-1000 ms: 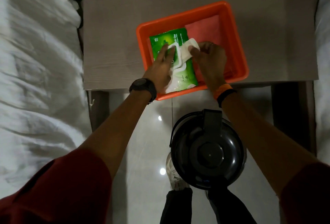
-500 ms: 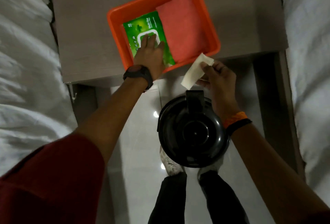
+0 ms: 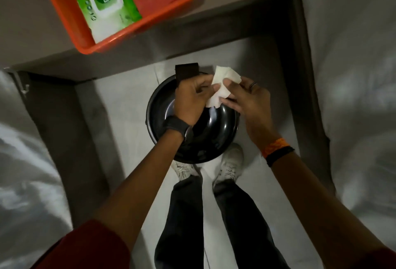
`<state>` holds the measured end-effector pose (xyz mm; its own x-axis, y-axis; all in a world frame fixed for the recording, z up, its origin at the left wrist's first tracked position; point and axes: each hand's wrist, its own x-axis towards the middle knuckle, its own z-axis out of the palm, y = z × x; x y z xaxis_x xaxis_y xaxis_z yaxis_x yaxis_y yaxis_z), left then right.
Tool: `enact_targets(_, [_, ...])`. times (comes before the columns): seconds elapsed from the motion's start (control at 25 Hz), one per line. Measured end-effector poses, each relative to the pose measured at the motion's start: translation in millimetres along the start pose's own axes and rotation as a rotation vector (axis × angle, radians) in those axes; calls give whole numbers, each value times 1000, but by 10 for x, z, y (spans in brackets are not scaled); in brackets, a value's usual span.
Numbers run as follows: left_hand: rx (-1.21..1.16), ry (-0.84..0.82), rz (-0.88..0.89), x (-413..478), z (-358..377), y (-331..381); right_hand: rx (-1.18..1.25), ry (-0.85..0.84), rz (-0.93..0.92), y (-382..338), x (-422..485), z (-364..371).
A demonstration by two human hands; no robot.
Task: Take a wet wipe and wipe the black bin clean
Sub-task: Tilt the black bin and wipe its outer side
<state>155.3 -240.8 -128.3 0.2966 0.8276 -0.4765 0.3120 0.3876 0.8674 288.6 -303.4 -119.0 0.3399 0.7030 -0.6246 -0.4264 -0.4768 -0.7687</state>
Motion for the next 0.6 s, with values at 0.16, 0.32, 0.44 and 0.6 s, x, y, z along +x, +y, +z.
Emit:
enact_targets(0.16, [-21,23,-111,14,221,-94,-116,105,-11,202,41,-312])
enact_targets(0.32, [592,-108,85,348,361,-216,-137,411,-26,463,167,-739])
enact_targets(0.44, [1247,-668,160,697,526,-287,-272,541,-14,710,253,-1046])
enact_targets(0.6, [1301,-816,115,806,658,-289,-603,518,-84,899,349,-1120])
